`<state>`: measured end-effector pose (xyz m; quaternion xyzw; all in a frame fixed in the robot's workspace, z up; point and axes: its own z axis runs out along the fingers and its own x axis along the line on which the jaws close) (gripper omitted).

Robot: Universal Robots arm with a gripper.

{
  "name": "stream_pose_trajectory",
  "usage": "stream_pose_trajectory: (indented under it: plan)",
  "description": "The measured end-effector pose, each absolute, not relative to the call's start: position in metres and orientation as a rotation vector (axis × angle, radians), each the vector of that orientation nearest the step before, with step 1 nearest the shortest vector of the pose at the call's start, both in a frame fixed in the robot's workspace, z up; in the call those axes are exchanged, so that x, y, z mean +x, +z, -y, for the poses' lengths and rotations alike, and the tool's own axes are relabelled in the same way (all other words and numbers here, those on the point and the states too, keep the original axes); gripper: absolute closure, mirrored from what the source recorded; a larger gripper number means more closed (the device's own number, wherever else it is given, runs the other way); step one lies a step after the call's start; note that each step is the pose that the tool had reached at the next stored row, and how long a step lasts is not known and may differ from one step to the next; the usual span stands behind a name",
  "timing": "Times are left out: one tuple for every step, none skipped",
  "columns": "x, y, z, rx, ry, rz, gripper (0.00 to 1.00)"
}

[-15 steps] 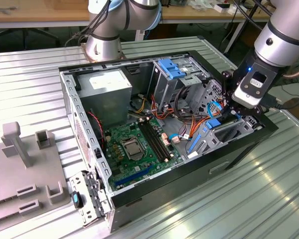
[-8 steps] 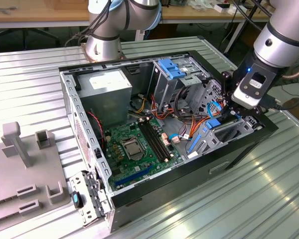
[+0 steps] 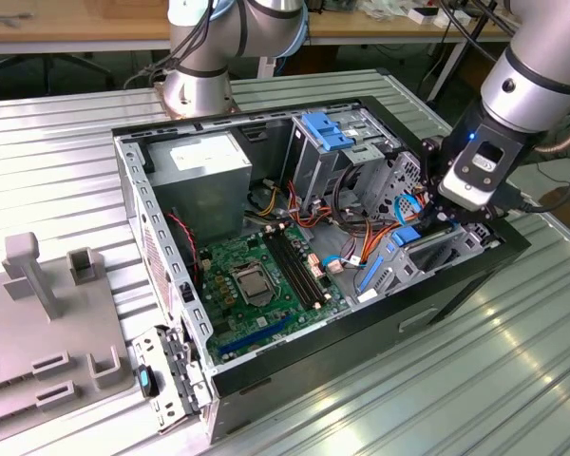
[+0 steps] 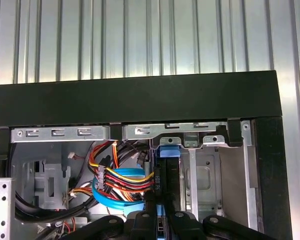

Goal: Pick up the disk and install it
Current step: 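Insert the second disk wire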

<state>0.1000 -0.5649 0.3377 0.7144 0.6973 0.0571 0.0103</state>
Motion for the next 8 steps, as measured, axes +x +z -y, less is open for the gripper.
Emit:
stream_pose_trajectory:
  plan:
    - [0.1,0.3376,0.565,2.23,0.178,-2.176,0.84]
    - [0.1,0.3376,0.565,2.23,0.178,-2.176,0.84]
    - [0.1,0.3376,0.565,2.23,0.179,-2.177,0.84]
    - [0.0999,0.3377,0.5652,2.231,0.181,-2.177,0.84]
    - [0.0998,0.3374,0.5655,2.235,0.189,-2.18,0.82]
    - [0.0998,0.3381,0.5655,2.235,0.19,-2.18,0.77]
    - [0.0998,0.339,0.5654,2.235,0.19,-2.18,0.77]
    - [0.0998,0.3409,0.5656,2.235,0.19,-2.18,0.77]
